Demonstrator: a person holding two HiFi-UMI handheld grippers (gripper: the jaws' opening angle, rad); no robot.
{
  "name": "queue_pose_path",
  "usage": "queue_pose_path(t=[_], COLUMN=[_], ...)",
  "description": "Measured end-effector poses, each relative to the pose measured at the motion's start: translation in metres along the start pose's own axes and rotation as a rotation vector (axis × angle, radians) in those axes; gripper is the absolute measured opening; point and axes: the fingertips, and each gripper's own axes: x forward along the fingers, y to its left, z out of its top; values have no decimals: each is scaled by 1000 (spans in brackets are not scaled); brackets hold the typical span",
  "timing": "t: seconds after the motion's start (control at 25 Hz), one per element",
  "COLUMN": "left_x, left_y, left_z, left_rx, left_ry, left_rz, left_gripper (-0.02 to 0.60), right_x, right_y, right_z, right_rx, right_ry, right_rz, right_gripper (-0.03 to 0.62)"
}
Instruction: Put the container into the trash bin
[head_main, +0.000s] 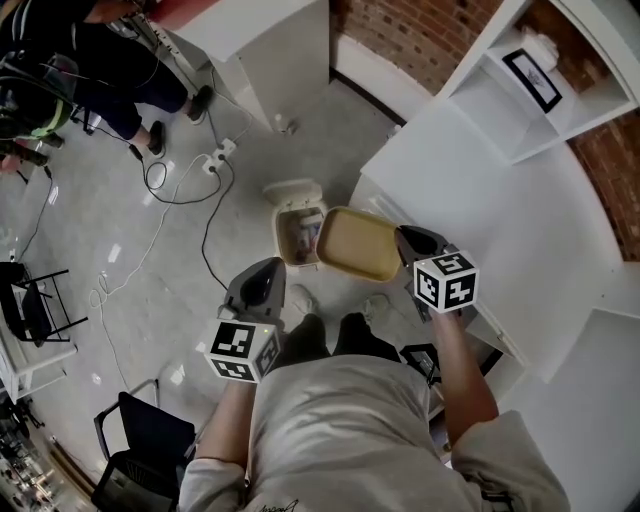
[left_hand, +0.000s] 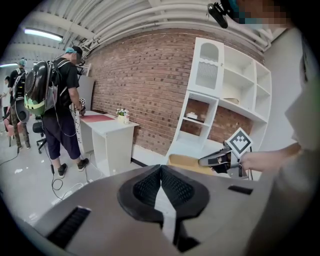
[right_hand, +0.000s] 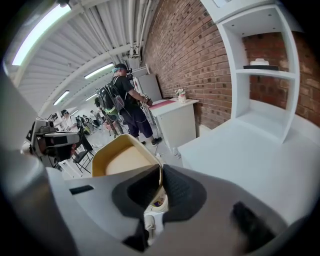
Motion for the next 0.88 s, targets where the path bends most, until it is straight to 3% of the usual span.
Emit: queue_pose_path(t=[0.32,0.88], left_x=[-18,-22], left_y=[48,89], left_z=[-8,-22], left_rx=[-21,-21], left_ry=[-6,14], left_rz=[-3,-51], left_gripper=[15,15], right_x=[26,56], right_y=[42,76], right_z=[11,8], right_rx=[-11,6], right_ry=[11,34], right_rz=[-2,-14], right_gripper=[40,40])
